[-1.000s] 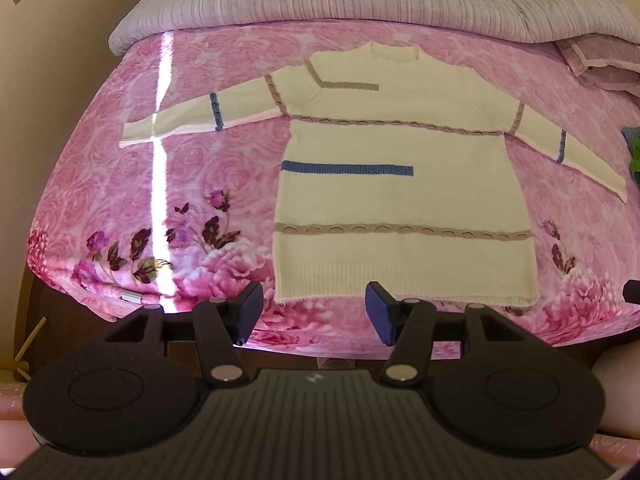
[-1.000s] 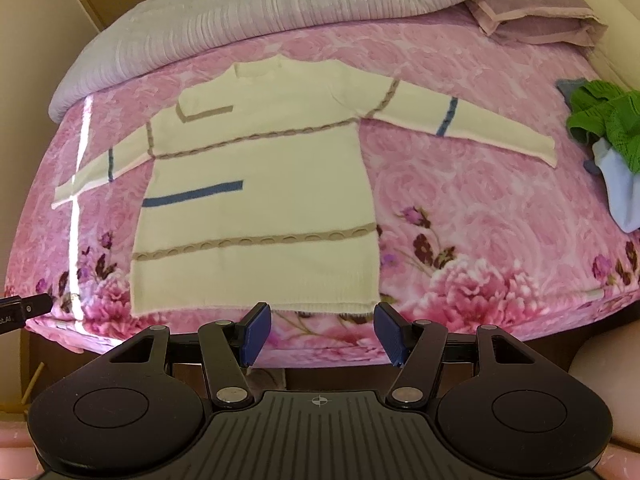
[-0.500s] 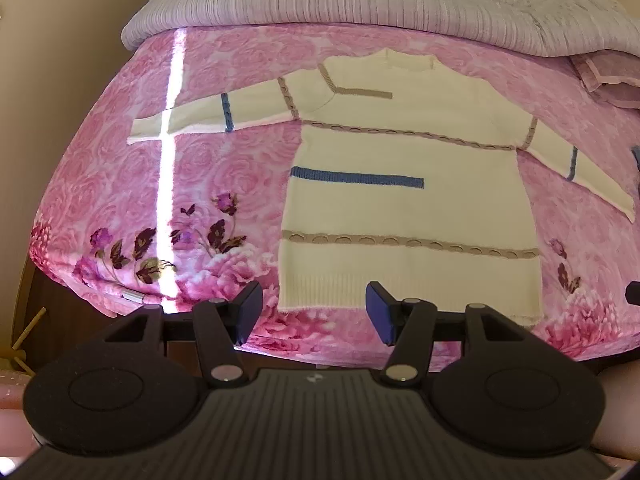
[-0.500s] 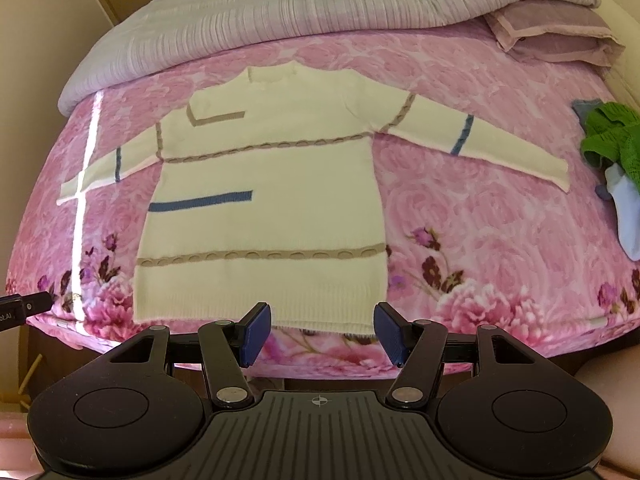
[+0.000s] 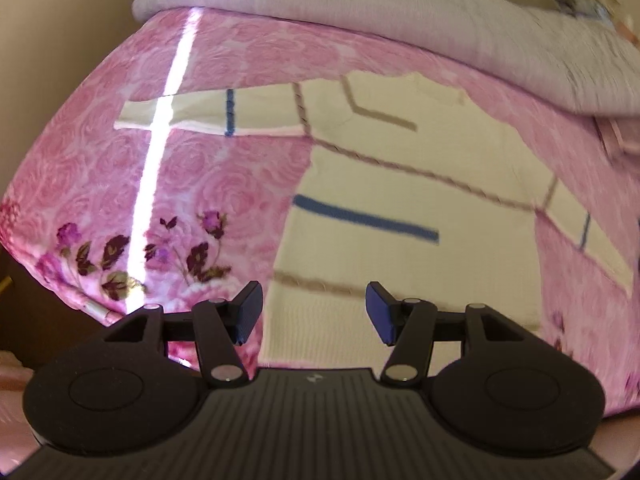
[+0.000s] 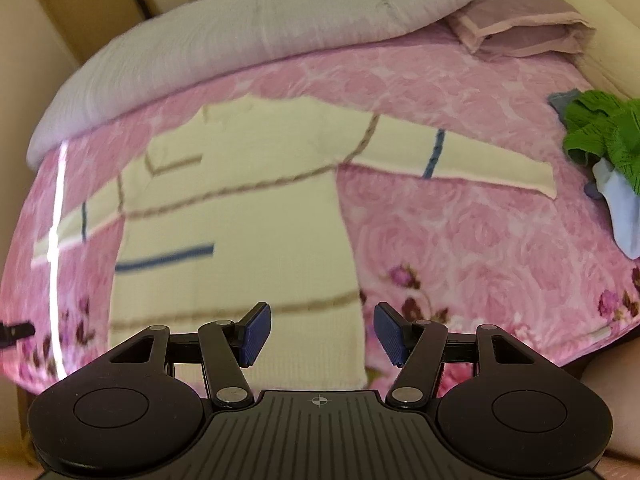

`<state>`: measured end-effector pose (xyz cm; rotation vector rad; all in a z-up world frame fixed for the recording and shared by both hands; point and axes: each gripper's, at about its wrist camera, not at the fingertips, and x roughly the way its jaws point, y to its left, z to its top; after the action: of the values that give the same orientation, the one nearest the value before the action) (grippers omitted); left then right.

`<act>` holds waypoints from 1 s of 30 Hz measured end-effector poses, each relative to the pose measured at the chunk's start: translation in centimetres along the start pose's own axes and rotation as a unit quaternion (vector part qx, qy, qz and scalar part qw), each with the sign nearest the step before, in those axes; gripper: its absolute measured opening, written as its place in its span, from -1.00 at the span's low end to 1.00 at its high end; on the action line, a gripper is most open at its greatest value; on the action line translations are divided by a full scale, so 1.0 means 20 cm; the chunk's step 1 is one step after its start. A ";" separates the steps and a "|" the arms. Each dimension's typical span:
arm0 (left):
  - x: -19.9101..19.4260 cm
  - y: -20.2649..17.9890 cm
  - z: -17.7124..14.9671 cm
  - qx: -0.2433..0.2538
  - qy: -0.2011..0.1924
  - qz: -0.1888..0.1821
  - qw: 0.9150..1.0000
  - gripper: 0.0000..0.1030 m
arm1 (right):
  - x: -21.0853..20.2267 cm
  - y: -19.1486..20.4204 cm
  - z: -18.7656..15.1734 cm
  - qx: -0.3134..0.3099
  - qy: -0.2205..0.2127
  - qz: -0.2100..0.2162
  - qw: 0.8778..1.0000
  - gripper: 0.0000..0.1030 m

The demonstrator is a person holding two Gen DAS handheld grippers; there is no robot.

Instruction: Fold clothes

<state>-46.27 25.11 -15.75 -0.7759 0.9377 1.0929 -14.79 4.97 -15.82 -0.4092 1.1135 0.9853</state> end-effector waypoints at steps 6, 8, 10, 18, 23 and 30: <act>0.28 0.23 0.24 -0.067 0.005 -0.011 0.998 0.07 | 0.15 -0.04 0.18 0.059 -0.051 -0.004 0.997 0.18; 0.40 0.31 0.33 -0.078 0.006 -0.011 0.997 0.07 | 0.23 -0.04 0.26 0.075 -0.059 -0.011 0.995 0.18; 0.53 0.39 0.42 -0.090 0.008 -0.014 0.996 0.07 | 0.35 -0.04 0.32 0.097 -0.054 -0.015 0.994 0.18; 1.10 1.02 0.71 -0.281 -0.022 -0.058 0.958 0.02 | 0.80 0.01 0.50 0.188 -0.020 -0.004 0.982 0.18; 1.34 1.40 0.77 -0.392 -0.052 -0.044 0.918 -0.16 | 1.02 0.05 0.51 0.184 0.006 -0.040 0.982 0.18; 1.56 1.68 0.78 -0.478 -0.091 -0.023 0.874 -0.16 | 1.20 0.10 0.47 0.163 0.027 -0.059 0.985 0.18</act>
<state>-69.36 60.24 -39.85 -1.4491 0.1515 1.5632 -8.75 23.61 -32.71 -0.2335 1.2597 0.6769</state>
